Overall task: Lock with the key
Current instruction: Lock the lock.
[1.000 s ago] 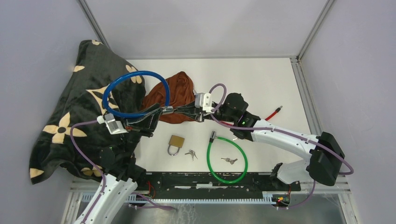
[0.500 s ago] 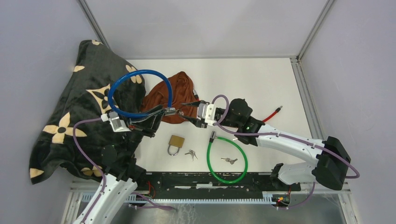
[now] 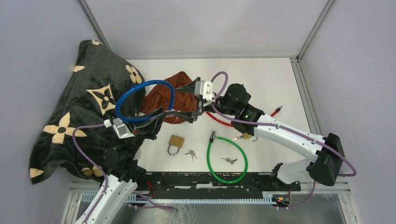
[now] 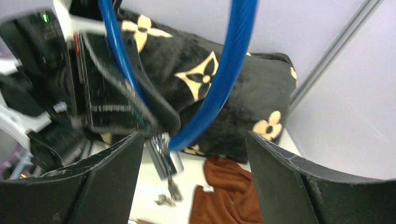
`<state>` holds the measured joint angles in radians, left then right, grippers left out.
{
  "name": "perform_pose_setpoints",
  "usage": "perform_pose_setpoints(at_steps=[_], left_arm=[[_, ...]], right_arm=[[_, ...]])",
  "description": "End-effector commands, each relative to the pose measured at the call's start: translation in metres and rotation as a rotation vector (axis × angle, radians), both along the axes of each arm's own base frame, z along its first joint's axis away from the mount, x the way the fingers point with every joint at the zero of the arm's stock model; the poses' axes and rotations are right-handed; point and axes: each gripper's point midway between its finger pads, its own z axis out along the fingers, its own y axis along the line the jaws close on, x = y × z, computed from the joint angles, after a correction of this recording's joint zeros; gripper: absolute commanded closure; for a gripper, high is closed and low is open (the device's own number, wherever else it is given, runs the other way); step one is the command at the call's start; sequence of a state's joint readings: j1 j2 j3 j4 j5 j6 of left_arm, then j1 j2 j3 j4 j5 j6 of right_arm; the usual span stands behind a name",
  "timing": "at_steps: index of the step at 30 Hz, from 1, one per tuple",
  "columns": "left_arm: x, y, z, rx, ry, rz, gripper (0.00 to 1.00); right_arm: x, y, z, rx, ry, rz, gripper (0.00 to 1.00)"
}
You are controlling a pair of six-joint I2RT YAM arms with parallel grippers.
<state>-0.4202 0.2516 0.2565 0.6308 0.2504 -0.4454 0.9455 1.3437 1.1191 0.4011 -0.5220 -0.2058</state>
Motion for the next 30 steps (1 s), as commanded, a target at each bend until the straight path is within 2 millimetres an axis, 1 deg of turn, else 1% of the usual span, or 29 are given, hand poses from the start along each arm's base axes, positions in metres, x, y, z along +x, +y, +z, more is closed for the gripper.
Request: perform_pose_setpoints(at_steps=[1, 2, 3, 5, 6, 8, 9, 10, 14, 16, 22, 24, 27, 28, 29, 30], left_arm=[[-0.015, 0.004, 0.018, 0.023, -0.145, 0.023, 0.98], [-0.015, 0.004, 0.016, 0.026, -0.141, 0.02, 0.98], [-0.015, 0.004, 0.015, 0.028, -0.139, 0.018, 0.98], [-0.014, 0.003, 0.012, 0.033, -0.131, 0.021, 0.98], [-0.013, 0.003, 0.01, 0.035, -0.124, 0.023, 0.98], [-0.008, 0.004, 0.002, 0.042, -0.095, 0.036, 0.98], [-0.006, 0.005, -0.003, 0.049, -0.086, 0.047, 0.98], [-0.003, 0.005, -0.008, 0.06, -0.079, 0.058, 0.98], [0.006, 0.006, -0.027, 0.082, -0.039, 0.082, 0.98], [0.006, 0.007, -0.027, 0.081, -0.039, 0.084, 0.98], [0.004, 0.006, -0.022, 0.081, -0.055, 0.078, 0.98], [0.005, 0.005, -0.025, 0.089, -0.046, 0.074, 0.98], [0.006, 0.004, -0.03, 0.099, -0.037, 0.071, 0.98], [0.007, 0.004, -0.03, 0.099, -0.036, 0.072, 0.98], [0.006, 0.004, -0.029, 0.098, -0.04, 0.075, 0.98], [0.006, 0.005, -0.026, 0.094, -0.047, 0.077, 0.98]], right_arm=[[-0.011, 0.012, 0.042, 0.128, 0.201, 0.111, 0.17], [-0.012, 0.015, 0.044, 0.14, 0.208, 0.126, 0.21], [-0.014, 0.017, 0.046, 0.153, 0.217, 0.143, 0.28], [-0.016, 0.02, 0.048, 0.165, 0.222, 0.172, 0.53], [-0.017, 0.021, 0.05, 0.17, 0.226, 0.181, 0.68], [-0.019, 0.02, 0.057, 0.182, 0.225, 0.19, 0.91], [-0.018, 0.019, 0.06, 0.186, 0.222, 0.181, 0.98], [-0.015, 0.016, 0.064, 0.193, 0.218, 0.166, 1.0], [-0.012, 0.001, 0.081, 0.229, 0.197, 0.133, 1.0], [-0.012, -0.002, 0.083, 0.232, 0.19, 0.13, 1.0], [-0.008, 0.002, 0.061, 0.174, 0.213, 0.13, 1.0], [-0.007, 0.0, 0.063, 0.179, 0.214, 0.123, 1.0], [-0.007, -0.005, 0.072, 0.195, 0.196, 0.117, 1.0], [-0.007, -0.006, 0.073, 0.192, 0.187, 0.118, 0.96], [-0.009, -0.006, 0.072, 0.184, 0.18, 0.124, 0.8], [-0.01, -0.006, 0.068, 0.17, 0.166, 0.132, 0.58]])
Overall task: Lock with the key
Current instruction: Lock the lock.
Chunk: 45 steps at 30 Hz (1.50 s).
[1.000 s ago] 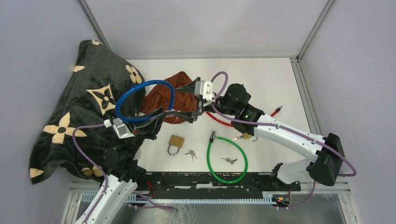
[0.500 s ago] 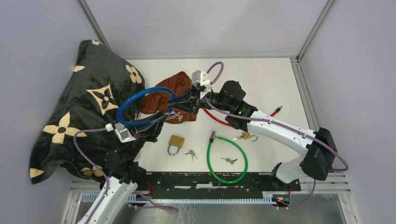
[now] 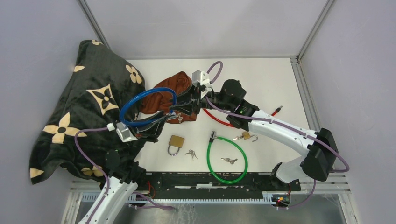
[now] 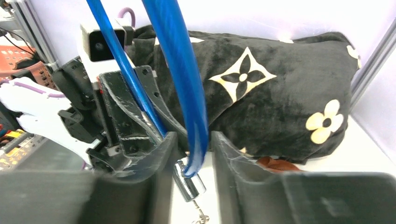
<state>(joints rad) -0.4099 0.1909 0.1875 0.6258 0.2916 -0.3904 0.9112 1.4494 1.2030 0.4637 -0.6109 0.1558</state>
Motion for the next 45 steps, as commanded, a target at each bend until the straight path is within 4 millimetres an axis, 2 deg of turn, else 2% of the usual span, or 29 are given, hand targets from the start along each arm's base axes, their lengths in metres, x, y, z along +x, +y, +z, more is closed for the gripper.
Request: perform_pose_setpoints(at_steps=[1, 2, 4, 6, 9, 12, 15, 21, 27, 31, 33, 35, 37, 40, 42, 45], left_arm=[[0.008, 0.008, 0.0, 0.025, -0.03, 0.071, 0.98], [0.006, 0.009, 0.004, 0.018, -0.041, 0.074, 0.98], [0.004, 0.011, 0.012, 0.002, -0.056, 0.076, 0.98], [0.001, 0.012, 0.017, -0.008, -0.061, 0.071, 0.98], [0.0, 0.012, 0.019, -0.015, -0.06, 0.064, 0.98], [0.001, 0.013, 0.02, -0.021, -0.052, 0.064, 0.98], [0.001, 0.013, 0.02, -0.022, -0.049, 0.064, 0.98], [0.002, 0.013, 0.019, -0.019, -0.045, 0.067, 0.98], [0.002, 0.013, 0.018, -0.021, -0.039, 0.064, 0.98], [0.003, 0.013, 0.019, -0.021, -0.042, 0.067, 0.98], [0.003, 0.014, 0.019, -0.023, -0.04, 0.071, 0.98], [0.004, 0.017, 0.022, -0.035, -0.044, 0.086, 0.98], [0.004, 0.021, 0.028, -0.041, -0.062, 0.115, 0.98], [0.006, 0.027, 0.034, -0.032, -0.088, 0.16, 0.98], [0.009, 0.028, 0.034, -0.017, -0.089, 0.181, 0.98], [0.014, 0.028, 0.03, 0.008, -0.075, 0.199, 0.98]], right_arm=[[-0.012, -0.024, 0.058, 0.111, -0.161, 0.007, 0.44], [-0.014, -0.024, 0.05, 0.082, -0.177, 0.025, 0.33], [-0.013, -0.027, 0.028, 0.023, -0.199, 0.045, 0.23], [-0.009, -0.028, 0.0, -0.057, -0.239, 0.06, 0.23], [-0.004, -0.025, -0.042, -0.172, -0.253, 0.074, 0.29], [-0.003, -0.019, -0.066, -0.223, -0.239, 0.115, 0.32], [0.003, -0.012, -0.077, -0.243, -0.22, 0.115, 0.37], [0.012, -0.002, -0.089, -0.265, -0.197, 0.109, 0.54], [0.016, 0.002, -0.097, -0.278, -0.181, 0.108, 0.77], [0.015, 0.002, -0.099, -0.285, -0.18, 0.115, 1.0], [0.017, 0.0, -0.102, -0.293, -0.177, 0.103, 1.0], [0.024, -0.006, -0.11, -0.32, -0.177, 0.062, 1.0], [0.035, -0.019, -0.131, -0.365, -0.159, 0.008, 1.0], [0.056, -0.049, -0.166, -0.422, -0.066, -0.077, 1.0], [0.065, -0.066, -0.181, -0.44, -0.019, -0.127, 1.0], [0.07, -0.083, -0.192, -0.453, -0.004, -0.188, 1.0]])
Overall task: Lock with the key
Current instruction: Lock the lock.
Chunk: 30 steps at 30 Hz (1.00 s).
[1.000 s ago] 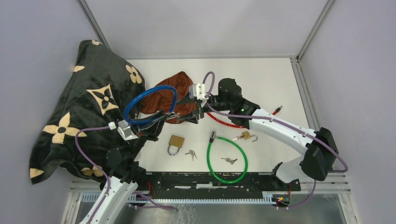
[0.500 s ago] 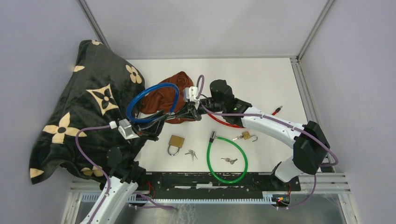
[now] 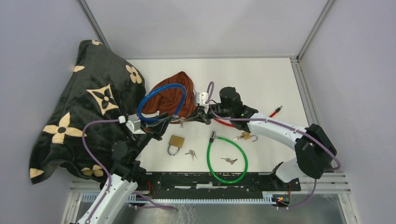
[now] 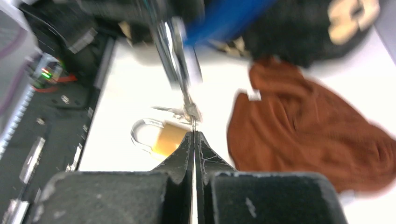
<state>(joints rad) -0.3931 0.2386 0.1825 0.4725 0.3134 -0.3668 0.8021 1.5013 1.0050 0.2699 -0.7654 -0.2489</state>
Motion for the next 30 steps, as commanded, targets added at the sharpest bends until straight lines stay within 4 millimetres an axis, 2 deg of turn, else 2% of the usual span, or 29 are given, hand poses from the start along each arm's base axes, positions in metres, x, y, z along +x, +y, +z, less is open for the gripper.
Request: perform_pose_setpoints(at_steps=[1, 5, 10, 12, 13, 15, 16, 17, 19, 20, 24, 26, 30], left_arm=[[-0.005, 0.036, 0.076, -0.069, -0.246, 0.192, 0.98], [-0.001, 0.036, 0.074, -0.062, -0.212, 0.197, 0.98], [-0.007, 0.025, 0.076, -0.06, -0.206, 0.12, 0.98], [-0.011, 0.018, 0.076, -0.057, -0.199, 0.068, 0.98], [-0.013, 0.015, 0.077, -0.06, -0.194, 0.045, 0.98], [-0.02, 0.006, 0.077, -0.055, -0.187, -0.018, 0.98], [-0.024, 0.002, 0.077, -0.047, -0.188, -0.053, 0.98], [-0.026, 0.0, 0.078, -0.05, -0.188, -0.069, 0.98], [-0.029, 0.0, 0.083, -0.061, -0.192, -0.08, 0.98], [-0.03, 0.001, 0.085, -0.069, -0.194, -0.079, 0.98], [-0.032, 0.001, 0.087, -0.083, -0.189, -0.088, 0.98], [-0.032, 0.0, 0.085, -0.083, -0.183, -0.096, 0.98], [-0.033, 0.0, 0.086, -0.088, -0.186, -0.095, 0.98]], right_arm=[[0.044, -0.055, -0.039, -0.099, 0.068, -0.262, 1.0], [0.043, -0.064, -0.035, -0.063, 0.048, -0.282, 1.0], [0.038, -0.061, -0.024, -0.03, 0.032, -0.236, 1.0], [0.035, -0.055, -0.013, -0.01, 0.02, -0.19, 1.0], [0.029, -0.05, -0.006, 0.007, 0.019, -0.143, 0.93], [0.015, -0.04, 0.012, 0.045, 0.015, -0.04, 0.71], [0.007, -0.034, 0.02, 0.062, 0.011, 0.008, 0.53], [0.0, -0.03, 0.026, 0.074, 0.004, 0.043, 0.42], [-0.014, -0.021, 0.038, 0.099, -0.022, 0.09, 0.26], [-0.02, -0.017, 0.044, 0.114, -0.028, 0.107, 0.24], [-0.041, -0.005, 0.059, 0.176, -0.014, 0.173, 0.21], [-0.039, -0.001, 0.061, 0.175, 0.003, 0.174, 0.27], [-0.031, 0.008, 0.063, 0.165, 0.046, 0.163, 0.43]])
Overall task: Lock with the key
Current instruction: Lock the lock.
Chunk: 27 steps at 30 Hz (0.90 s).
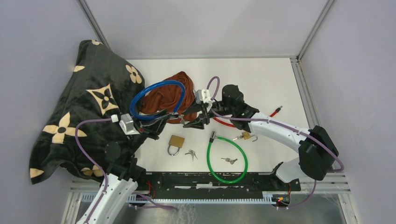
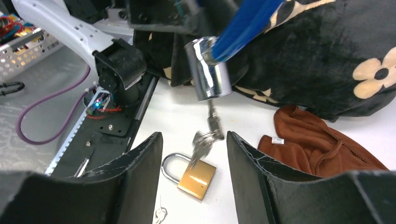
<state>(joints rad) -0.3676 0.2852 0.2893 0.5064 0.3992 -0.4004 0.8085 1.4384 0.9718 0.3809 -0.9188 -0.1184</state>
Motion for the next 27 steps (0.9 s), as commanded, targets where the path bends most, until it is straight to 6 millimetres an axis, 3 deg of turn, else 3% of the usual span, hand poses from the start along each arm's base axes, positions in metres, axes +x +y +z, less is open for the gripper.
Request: perform_pose_setpoints(at_steps=[1, 7, 11, 17, 20, 23, 27], left_arm=[[-0.019, 0.005, 0.041, -0.069, -0.104, -0.03, 0.98], [-0.02, 0.005, 0.042, -0.073, -0.103, -0.029, 0.98], [-0.019, 0.005, 0.041, -0.074, -0.103, -0.029, 0.98], [-0.018, 0.005, 0.039, -0.073, -0.099, -0.028, 0.98], [-0.018, 0.004, 0.04, -0.072, -0.101, -0.03, 0.98], [-0.019, 0.005, 0.04, -0.073, -0.103, -0.028, 0.98], [-0.021, 0.006, 0.043, -0.074, -0.116, -0.024, 0.98]], right_arm=[[0.007, 0.013, 0.029, 0.057, 0.01, 0.021, 0.45], [0.016, 0.02, 0.025, 0.033, 0.018, -0.002, 0.47], [0.011, 0.021, 0.031, 0.046, 0.011, 0.032, 0.59], [0.01, 0.024, 0.028, 0.037, 0.017, 0.04, 0.61], [0.008, 0.026, 0.027, 0.032, 0.011, 0.051, 0.73], [0.008, 0.029, 0.024, 0.011, 0.004, 0.055, 1.0], [0.014, 0.021, 0.011, -0.017, -0.008, 0.011, 1.0]])
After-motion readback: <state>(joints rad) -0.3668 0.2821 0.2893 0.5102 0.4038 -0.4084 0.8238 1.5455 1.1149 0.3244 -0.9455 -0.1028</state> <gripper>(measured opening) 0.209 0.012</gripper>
